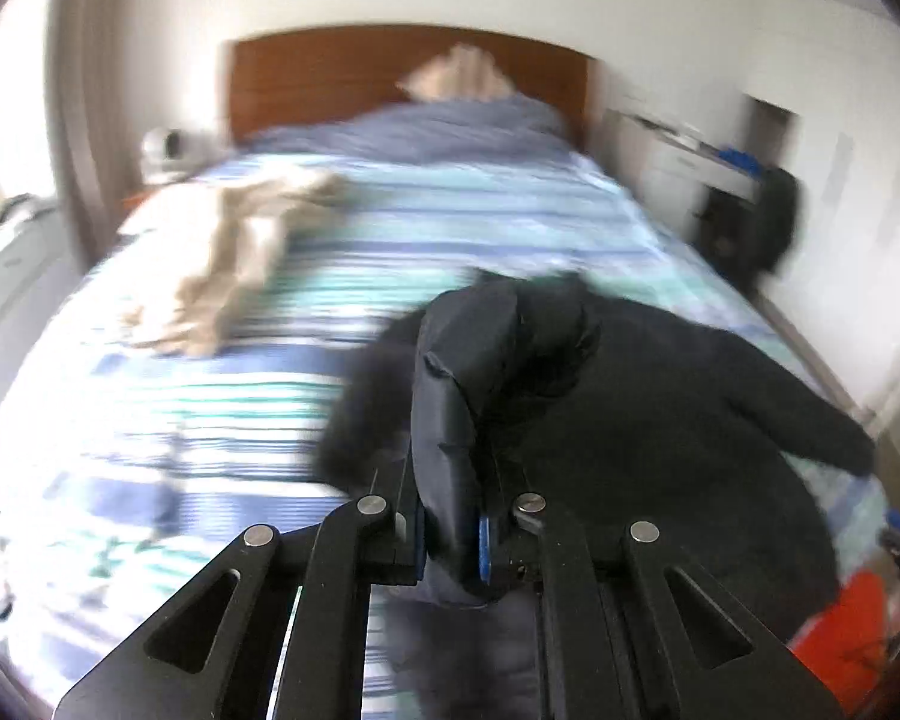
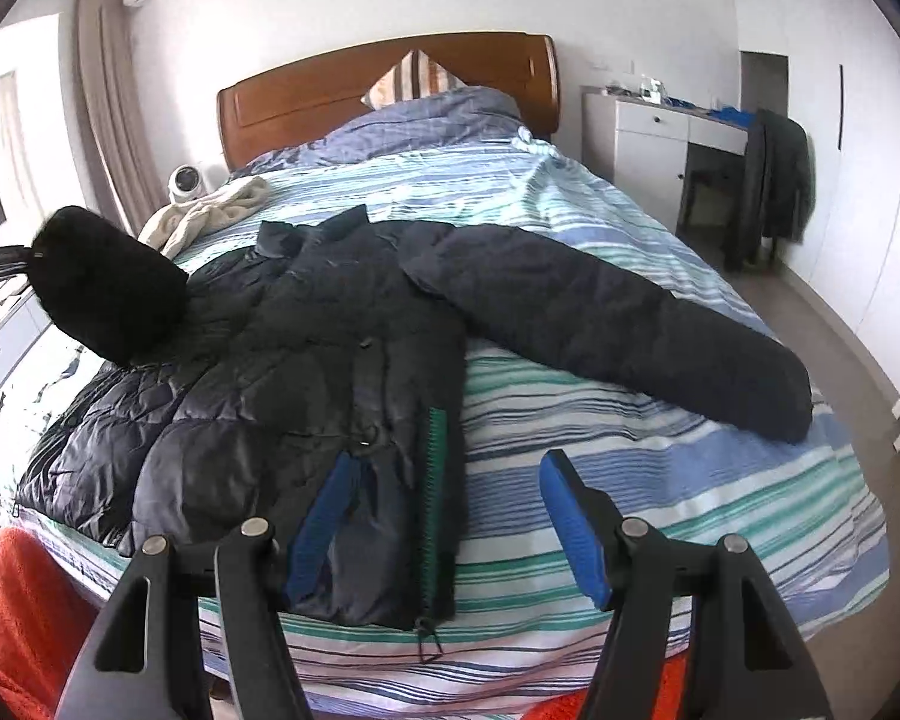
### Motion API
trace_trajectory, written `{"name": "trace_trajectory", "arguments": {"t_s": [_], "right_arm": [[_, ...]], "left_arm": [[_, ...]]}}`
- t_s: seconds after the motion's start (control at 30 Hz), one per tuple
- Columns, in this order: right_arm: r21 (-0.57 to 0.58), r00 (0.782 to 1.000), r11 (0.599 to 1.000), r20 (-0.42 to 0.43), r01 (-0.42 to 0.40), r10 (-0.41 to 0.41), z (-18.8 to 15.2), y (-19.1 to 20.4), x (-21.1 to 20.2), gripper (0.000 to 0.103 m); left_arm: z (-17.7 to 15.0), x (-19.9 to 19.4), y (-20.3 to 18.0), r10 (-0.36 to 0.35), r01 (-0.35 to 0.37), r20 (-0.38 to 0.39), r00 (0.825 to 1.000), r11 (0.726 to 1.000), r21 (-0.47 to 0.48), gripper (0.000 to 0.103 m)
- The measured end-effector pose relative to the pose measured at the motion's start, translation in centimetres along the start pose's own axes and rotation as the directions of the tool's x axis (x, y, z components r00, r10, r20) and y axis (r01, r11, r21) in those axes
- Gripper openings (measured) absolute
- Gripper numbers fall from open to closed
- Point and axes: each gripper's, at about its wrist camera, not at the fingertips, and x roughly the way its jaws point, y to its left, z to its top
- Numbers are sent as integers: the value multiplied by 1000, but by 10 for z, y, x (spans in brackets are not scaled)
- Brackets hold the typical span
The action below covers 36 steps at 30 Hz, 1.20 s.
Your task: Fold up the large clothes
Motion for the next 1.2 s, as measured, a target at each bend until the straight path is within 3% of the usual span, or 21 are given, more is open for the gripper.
{"name": "trace_trajectory", "arguments": {"t_s": [0.1,0.2,0.33,0.47,0.57,0.7,0.8,0.87,0.93,1.0,1.07,1.13,1.2], "right_arm": [[-7,1000,1000,-1,-14,14,2,11,1,67],[-19,999,999,-14,-41,41,1,27,4,67],[-24,997,997,-24,-75,74,-1,44,5,67],[-37,994,994,-30,-106,105,-5,61,4,67],[-42,992,992,-45,-119,117,-9,69,6,67],[-40,989,991,-70,-130,127,-12,77,13,67],[-49,989,990,-74,-135,132,-13,81,14,67],[-55,989,990,-68,-133,129,-14,79,11,67],[-51,991,991,-69,-122,119,-16,75,11,67],[-39,992,994,-74,-102,98,-17,69,12,67],[-18,995,997,-75,-70,68,-18,56,14,68],[10,996,999,-82,-42,42,-17,42,16,82],[46,995,999,-92,-22,27,-12,25,18,86]], "left_arm": [[-11,-9,63,119,-119,-3,993,988,-95,9],[-36,-2,124,234,-238,-44,971,947,-217,9],[-79,23,193,331,-362,-146,932,855,-372,9],[-110,42,237,375,-446,-242,895,772,-454,9],[-118,52,245,398,-481,-270,877,742,-467,9],[-113,62,253,420,-502,-275,865,725,-471,10],[-109,63,256,467,-550,-290,835,698,-458,20],[-112,51,257,521,-598,-296,801,663,-450,51],[-114,42,260,544,-613,-290,787,640,-463,62],[-117,30,262,544,-612,-291,787,631,-477,63],[-119,16,259,527,-591,-278,803,640,-491,66],[-120,1,245,493,-544,-243,835,676,-498,72],[-120,-10,225,433,-475,-206,878,730,-491,77]]}}
